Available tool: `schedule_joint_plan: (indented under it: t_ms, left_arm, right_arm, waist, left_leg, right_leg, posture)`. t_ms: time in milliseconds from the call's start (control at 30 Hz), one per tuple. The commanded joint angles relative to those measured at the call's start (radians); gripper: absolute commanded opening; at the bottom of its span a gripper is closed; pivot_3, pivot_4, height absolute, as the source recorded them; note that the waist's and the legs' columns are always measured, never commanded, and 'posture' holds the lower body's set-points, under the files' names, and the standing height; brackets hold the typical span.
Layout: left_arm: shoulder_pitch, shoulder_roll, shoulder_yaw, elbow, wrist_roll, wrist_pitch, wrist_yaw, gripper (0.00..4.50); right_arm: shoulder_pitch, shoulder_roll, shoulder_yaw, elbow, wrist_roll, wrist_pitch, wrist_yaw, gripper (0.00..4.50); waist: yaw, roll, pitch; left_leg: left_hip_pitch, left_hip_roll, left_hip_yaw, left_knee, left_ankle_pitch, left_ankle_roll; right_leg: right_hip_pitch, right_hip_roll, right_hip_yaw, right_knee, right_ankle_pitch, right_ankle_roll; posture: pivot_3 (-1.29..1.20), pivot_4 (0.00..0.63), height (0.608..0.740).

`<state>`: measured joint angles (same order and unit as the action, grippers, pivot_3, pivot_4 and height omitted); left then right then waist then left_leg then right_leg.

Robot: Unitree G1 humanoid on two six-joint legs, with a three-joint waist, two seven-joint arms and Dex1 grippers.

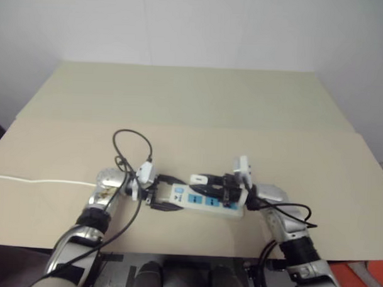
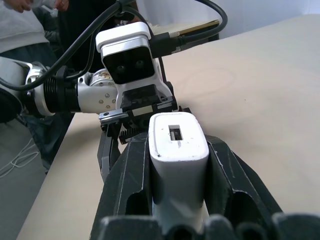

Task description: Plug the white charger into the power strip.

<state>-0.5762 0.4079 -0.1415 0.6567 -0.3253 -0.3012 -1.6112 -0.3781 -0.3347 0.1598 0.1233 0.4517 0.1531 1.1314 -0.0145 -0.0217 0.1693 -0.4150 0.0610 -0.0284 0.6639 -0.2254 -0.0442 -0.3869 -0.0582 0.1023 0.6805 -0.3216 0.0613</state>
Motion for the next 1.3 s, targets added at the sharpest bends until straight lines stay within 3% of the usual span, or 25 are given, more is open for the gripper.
schedule_joint_plan:
  t_ms: [33, 633, 1000, 1300]
  left_arm:
    - [0.000, 0.035, 0.046, -0.017, -0.014, -0.009, -0.001, 3.26]
    - [0.062, 0.048, 0.029, -0.141, -0.009, 0.036, 0.050, 3.26]
    - [0.087, 0.052, 0.030, -0.170, -0.014, 0.058, 0.076, 3.26]
    - [0.096, 0.054, 0.029, -0.183, -0.018, 0.064, 0.080, 3.26]
  right_arm:
    - [0.016, -0.059, -0.033, 0.047, -0.051, -0.025, -0.004, 1.14]
    - [-0.043, -0.084, 0.048, 0.141, -0.157, -0.103, -0.023, 1.14]
    - [-0.097, -0.083, 0.078, 0.236, -0.153, -0.047, -0.003, 1.14]
    - [-0.133, -0.058, 0.068, 0.318, -0.125, -0.038, 0.025, 1.14]
  waist:
    - [0.000, 0.000, 0.000]
    - [-0.003, 0.000, 0.000]
    - [-0.011, 0.000, 0.000]
    - [-0.026, -0.001, -0.001]
  left_leg:
    - [0.000, 0.000, 0.000, 0.000, 0.000, 0.000]
    - [0.003, 0.000, 0.000, 0.000, 0.000, 0.000]
    - [0.017, 0.001, 0.000, -0.002, 0.000, 0.000]
    - [0.019, 0.001, 0.000, -0.002, 0.000, 0.000]
  right_leg:
    - [0.000, 0.000, 0.000, 0.000, 0.000, 0.000]
    - [0.002, 0.000, 0.000, 0.000, 0.000, 0.000]
    - [0.017, 0.000, 0.000, -0.002, 0.000, 0.000]
    - [0.019, 0.001, 0.000, -0.001, 0.000, 0.000]
  posture:
    - [0.00, 0.150, 0.740]
    - [0.00, 0.150, 0.740]
    - [0.00, 0.150, 0.740]
    - [0.00, 0.150, 0.740]
